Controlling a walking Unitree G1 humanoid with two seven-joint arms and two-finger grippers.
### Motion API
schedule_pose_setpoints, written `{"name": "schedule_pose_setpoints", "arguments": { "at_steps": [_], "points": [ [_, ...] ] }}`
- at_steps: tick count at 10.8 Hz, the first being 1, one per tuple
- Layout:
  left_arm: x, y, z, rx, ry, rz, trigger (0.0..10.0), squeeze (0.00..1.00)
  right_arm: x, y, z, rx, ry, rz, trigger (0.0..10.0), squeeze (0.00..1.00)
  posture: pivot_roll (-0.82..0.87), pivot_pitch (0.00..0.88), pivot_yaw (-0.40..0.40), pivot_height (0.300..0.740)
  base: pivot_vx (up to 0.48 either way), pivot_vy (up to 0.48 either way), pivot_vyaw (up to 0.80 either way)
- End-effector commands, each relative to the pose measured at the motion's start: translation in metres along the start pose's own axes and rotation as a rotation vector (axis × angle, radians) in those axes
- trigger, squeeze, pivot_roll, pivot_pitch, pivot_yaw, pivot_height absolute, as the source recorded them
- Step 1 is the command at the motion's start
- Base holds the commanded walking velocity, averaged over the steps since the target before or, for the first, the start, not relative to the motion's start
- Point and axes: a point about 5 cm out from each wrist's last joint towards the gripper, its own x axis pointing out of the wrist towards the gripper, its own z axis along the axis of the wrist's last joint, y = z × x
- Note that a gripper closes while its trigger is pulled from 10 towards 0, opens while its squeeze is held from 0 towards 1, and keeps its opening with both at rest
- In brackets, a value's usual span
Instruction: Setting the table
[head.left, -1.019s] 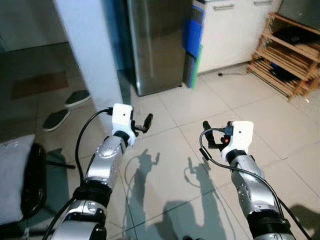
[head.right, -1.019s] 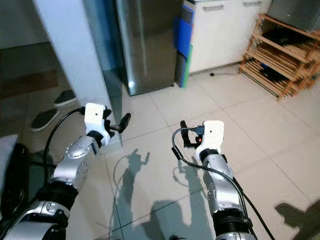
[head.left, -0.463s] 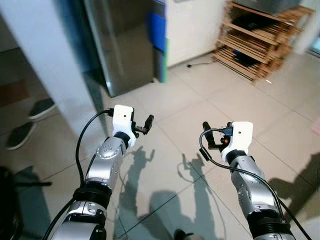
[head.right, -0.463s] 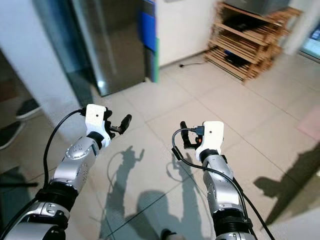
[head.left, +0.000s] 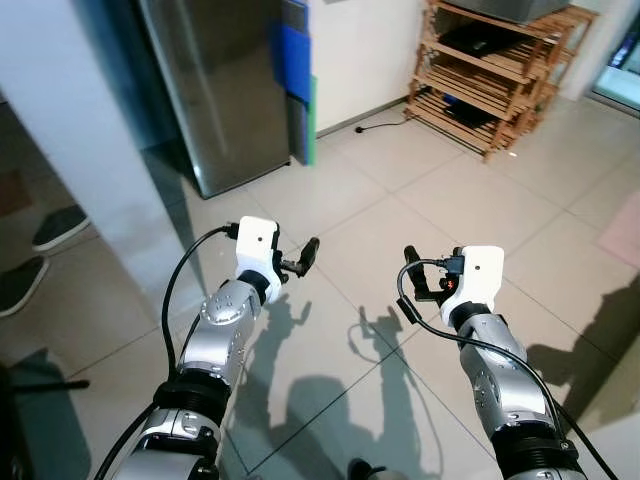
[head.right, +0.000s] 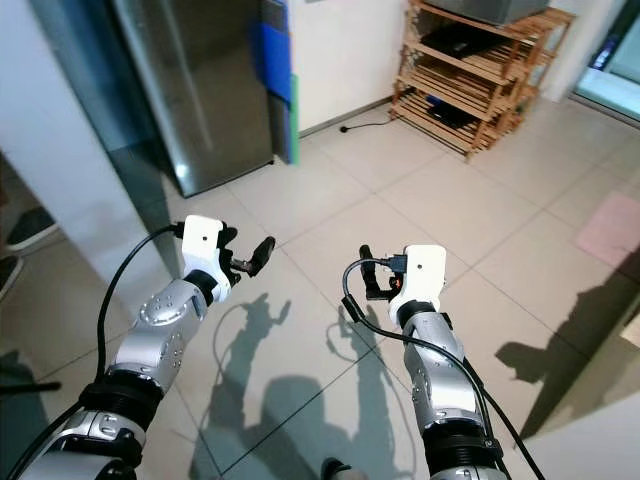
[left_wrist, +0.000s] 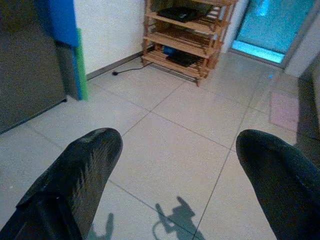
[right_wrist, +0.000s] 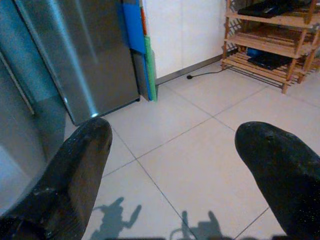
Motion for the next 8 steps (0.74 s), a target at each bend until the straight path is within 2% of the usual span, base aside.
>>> {"name": "schedule_pose_setpoints", "arguments": {
  "at_steps": [1,6,8],
  "points": [
    [0.0002,-0.0029,0.0058,0.027,-0.031,-0.025,10.0,0.0,0.0008,-0.0023,-0.0004,-0.003,0.008,-0.01,10.0,0.0,0.03,0.0,0.006,0.74,0.458,0.0,-0.74],
    [0.0001,-0.0126,0.0044,0.036,-0.02,-0.102,10.0,0.0,0.002,-0.0024,0.0,-0.004,0.007,-0.01,10.0,0.0,0.03,0.0,0.007,0.74,0.464,0.0,-0.74],
    [-0.0004,-0.0119,0.0038,0.038,-0.014,-0.096,10.0,0.0,0.0019,-0.003,0.0002,0.003,0.002,-0.011,10.0,0.0,0.03,0.0,0.007,0.74,0.0,0.0,-0.73]
  ]
}}
